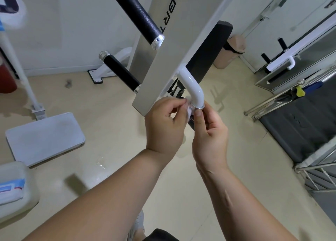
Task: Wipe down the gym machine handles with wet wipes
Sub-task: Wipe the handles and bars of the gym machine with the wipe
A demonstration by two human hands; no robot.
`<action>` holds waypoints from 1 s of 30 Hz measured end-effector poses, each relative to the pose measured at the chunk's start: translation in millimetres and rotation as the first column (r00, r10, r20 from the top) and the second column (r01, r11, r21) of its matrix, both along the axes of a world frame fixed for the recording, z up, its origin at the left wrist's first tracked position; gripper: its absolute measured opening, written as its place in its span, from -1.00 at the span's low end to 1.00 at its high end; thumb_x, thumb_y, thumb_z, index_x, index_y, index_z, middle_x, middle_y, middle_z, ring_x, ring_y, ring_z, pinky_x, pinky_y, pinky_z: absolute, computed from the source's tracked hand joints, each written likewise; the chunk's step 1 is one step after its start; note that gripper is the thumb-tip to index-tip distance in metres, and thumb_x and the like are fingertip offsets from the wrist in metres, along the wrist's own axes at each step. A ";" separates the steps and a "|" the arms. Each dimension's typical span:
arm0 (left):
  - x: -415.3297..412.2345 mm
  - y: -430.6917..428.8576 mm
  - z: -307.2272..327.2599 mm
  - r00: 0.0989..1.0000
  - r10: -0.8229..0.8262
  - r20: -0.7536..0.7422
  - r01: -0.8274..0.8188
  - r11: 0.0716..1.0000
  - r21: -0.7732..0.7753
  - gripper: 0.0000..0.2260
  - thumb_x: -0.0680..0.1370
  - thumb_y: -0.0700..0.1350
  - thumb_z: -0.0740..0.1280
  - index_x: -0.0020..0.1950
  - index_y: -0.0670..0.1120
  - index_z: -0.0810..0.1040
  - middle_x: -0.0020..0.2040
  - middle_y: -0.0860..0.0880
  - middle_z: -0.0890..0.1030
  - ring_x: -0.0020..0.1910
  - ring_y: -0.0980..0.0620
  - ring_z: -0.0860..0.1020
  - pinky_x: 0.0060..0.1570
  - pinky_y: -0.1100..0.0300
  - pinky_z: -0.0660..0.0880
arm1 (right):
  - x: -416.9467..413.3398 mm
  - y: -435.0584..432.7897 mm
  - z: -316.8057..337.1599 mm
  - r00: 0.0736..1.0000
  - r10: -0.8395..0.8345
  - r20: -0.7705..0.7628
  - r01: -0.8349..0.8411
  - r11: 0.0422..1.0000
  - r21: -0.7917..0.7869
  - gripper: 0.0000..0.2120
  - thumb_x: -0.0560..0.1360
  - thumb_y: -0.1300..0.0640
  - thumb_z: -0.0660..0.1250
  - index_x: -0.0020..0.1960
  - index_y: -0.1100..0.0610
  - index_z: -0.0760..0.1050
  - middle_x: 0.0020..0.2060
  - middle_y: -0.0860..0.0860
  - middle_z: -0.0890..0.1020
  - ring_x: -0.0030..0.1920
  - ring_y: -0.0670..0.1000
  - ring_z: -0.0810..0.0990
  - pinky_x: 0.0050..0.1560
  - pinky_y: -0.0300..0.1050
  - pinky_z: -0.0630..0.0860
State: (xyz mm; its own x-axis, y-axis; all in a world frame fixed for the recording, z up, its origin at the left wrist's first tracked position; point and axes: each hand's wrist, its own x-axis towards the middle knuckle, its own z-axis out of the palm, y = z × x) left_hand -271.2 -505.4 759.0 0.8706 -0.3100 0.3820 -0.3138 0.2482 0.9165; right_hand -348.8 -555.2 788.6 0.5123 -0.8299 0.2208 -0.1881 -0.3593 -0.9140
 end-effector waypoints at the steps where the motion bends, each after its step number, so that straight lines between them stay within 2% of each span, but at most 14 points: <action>1: -1.5 1.8 -8.2 1.000 0.007 0.029 -0.008 1.000 0.024 -0.87 0.57 -0.24 0.37 -0.13 -0.20 0.67 -0.21 -0.01 0.67 -0.19 0.07 0.56 -0.14 0.23 0.50 | -0.5 0.9 -0.7 1.000 0.001 0.004 -0.001 1.000 -0.008 -0.74 0.68 0.14 0.21 0.30 0.01 0.56 0.05 0.03 0.68 -0.11 0.16 0.62 -0.14 -0.01 0.63; 2: -3.9 4.4 -20.3 0.999 0.003 0.047 -0.006 0.999 0.053 -0.85 0.59 -0.24 0.35 -0.14 -0.23 0.65 -0.22 -0.04 0.66 -0.19 0.01 0.56 -0.14 0.16 0.50 | -1.1 1.8 -1.3 1.000 -0.004 0.009 0.004 1.000 -0.014 -0.75 0.68 0.14 0.21 0.30 0.04 0.56 0.05 0.03 0.68 -0.11 0.08 0.63 -0.13 -0.03 0.64; 4: -9.2 10.7 -52.5 0.999 -0.018 0.049 0.011 0.992 0.124 -0.83 0.60 -0.24 0.32 -0.14 -0.24 0.63 -0.22 -0.07 0.64 -0.19 -0.06 0.55 -0.13 0.08 0.50 | -2.6 2.4 -4.5 0.999 -0.029 0.015 0.029 1.000 -0.008 -0.73 0.68 0.16 0.20 0.33 0.07 0.54 0.09 0.02 0.68 -0.09 -0.04 0.63 -0.21 -0.20 0.61; 6: -14.6 18.7 -82.4 0.999 -0.052 -0.002 0.051 0.983 0.178 -0.83 0.61 -0.21 0.32 -0.14 -0.22 0.62 -0.21 -0.05 0.61 -0.20 -0.05 0.55 -0.13 0.09 0.51 | -3.2 3.2 -7.2 0.999 -0.043 0.024 0.043 0.999 0.004 -0.72 0.69 0.17 0.18 0.34 0.08 0.53 0.13 0.05 0.67 -0.06 -0.05 0.64 -0.27 -0.29 0.58; 9: -12.6 25.8 -106.8 0.992 -0.091 -0.093 0.110 0.966 0.233 -0.83 0.62 -0.19 0.35 -0.16 -0.16 0.61 -0.21 0.00 0.58 -0.20 0.05 0.54 -0.14 0.22 0.48 | -0.6 3.8 -8.0 0.999 -0.045 0.026 0.045 0.999 0.006 -0.73 0.69 0.16 0.18 0.34 0.06 0.53 0.14 0.10 0.65 -0.07 0.00 0.63 -0.29 -0.30 0.57; 11: -5.8 24.6 -103.5 0.986 -0.119 -0.115 0.143 0.961 0.235 -0.86 0.61 -0.20 0.37 -0.13 -0.16 0.65 -0.18 0.00 0.60 -0.18 0.09 0.55 -0.13 0.26 0.47 | 2.3 3.2 -8.3 0.998 -0.055 0.016 0.055 0.998 0.000 -0.74 0.69 0.13 0.18 0.31 0.00 0.54 0.14 0.11 0.65 -0.04 0.02 0.64 -0.24 -0.23 0.61; 13: -1.2 18.9 -84.7 0.986 -0.149 -0.072 0.160 0.966 0.201 -0.89 0.59 -0.22 0.37 -0.08 -0.17 0.68 -0.15 0.00 0.62 -0.16 0.09 0.56 -0.11 0.22 0.51 | 3.8 0.6 -9.5 0.998 -0.070 0.005 0.070 0.997 -0.026 -0.75 0.66 0.03 0.20 0.28 -0.13 0.55 0.13 0.08 0.66 0.10 0.07 0.66 0.02 0.06 0.66; 14: -0.9 15.6 -72.4 0.987 -0.150 -0.050 0.156 0.974 0.167 -0.91 0.57 -0.22 0.39 -0.07 -0.17 0.69 -0.14 -0.01 0.63 -0.15 0.06 0.58 -0.10 0.20 0.53 | 3.7 -0.3 -10.4 0.998 -0.069 -0.004 0.069 0.997 -0.037 -0.74 0.64 -0.02 0.20 0.26 -0.16 0.55 0.12 0.07 0.66 0.14 0.12 0.64 0.14 0.22 0.60; 15: -1.2 12.6 -62.3 0.989 -0.145 -0.038 0.149 0.981 0.128 -0.93 0.54 -0.22 0.41 -0.06 -0.17 0.70 -0.13 -0.03 0.65 -0.14 0.03 0.60 -0.08 0.18 0.55 | 3.4 -0.6 -11.4 0.998 -0.066 -0.014 0.065 0.997 -0.045 -0.74 0.63 -0.04 0.19 0.25 -0.17 0.55 0.10 0.07 0.66 0.15 0.15 0.63 0.18 0.29 0.55; 19: 1.7 8.5 -71.0 0.994 -0.106 -0.033 0.109 0.990 0.087 -0.84 0.43 -0.16 0.52 -0.03 -0.18 0.72 -0.11 -0.02 0.67 -0.12 0.07 0.63 -0.03 0.19 0.57 | -0.1 -0.7 -13.1 0.998 -0.045 -0.033 0.043 0.997 -0.057 -0.71 0.62 -0.06 0.18 0.29 -0.14 0.54 0.13 0.07 0.65 0.18 0.15 0.62 0.23 0.30 0.53; 22: 1.4 13.5 -108.6 0.993 -0.112 -0.036 0.117 0.975 0.187 -0.87 0.42 -0.17 0.55 -0.08 -0.17 0.72 -0.14 0.03 0.65 -0.17 0.13 0.60 -0.06 0.19 0.58 | -0.3 -7.2 -14.7 0.998 -0.035 -0.054 0.032 0.998 -0.059 -0.69 0.61 -0.11 0.18 0.28 -0.09 0.54 0.13 0.09 0.65 0.21 0.18 0.62 0.26 0.31 0.50; 24: -2.6 15.9 -124.8 0.992 -0.100 -0.083 0.118 0.960 0.254 -0.86 0.40 -0.15 0.54 -0.10 -0.16 0.72 -0.16 0.02 0.65 -0.22 0.05 0.60 -0.11 0.07 0.60 | 0.4 -12.3 -15.6 0.998 -0.037 -0.058 0.034 0.998 -0.058 -0.70 0.60 -0.11 0.18 0.24 -0.05 0.55 0.11 0.14 0.64 0.19 0.22 0.62 0.25 0.33 0.51; 27: -1.0 13.7 -130.4 0.987 -0.080 -0.139 0.120 0.944 0.307 -0.83 0.38 -0.08 0.51 -0.15 -0.17 0.71 -0.21 -0.03 0.64 -0.25 -0.06 0.61 -0.16 -0.03 0.61 | 0.4 -17.8 -16.8 0.998 -0.025 -0.058 0.020 0.996 -0.084 -0.72 0.60 -0.13 0.17 0.22 -0.13 0.55 0.11 0.16 0.63 0.18 0.23 0.62 0.25 0.31 0.50; 30: 2.2 4.4 -106.4 0.986 -0.116 -0.122 0.142 0.961 0.236 -0.88 0.41 -0.14 0.55 -0.15 -0.18 0.72 -0.22 -0.03 0.61 -0.22 -0.01 0.60 -0.14 0.04 0.60 | -1.0 -24.3 -17.9 0.999 0.007 -0.044 -0.013 0.992 -0.128 -0.75 0.61 -0.12 0.17 0.22 -0.26 0.53 0.10 0.11 0.63 0.18 0.18 0.62 0.26 0.29 0.50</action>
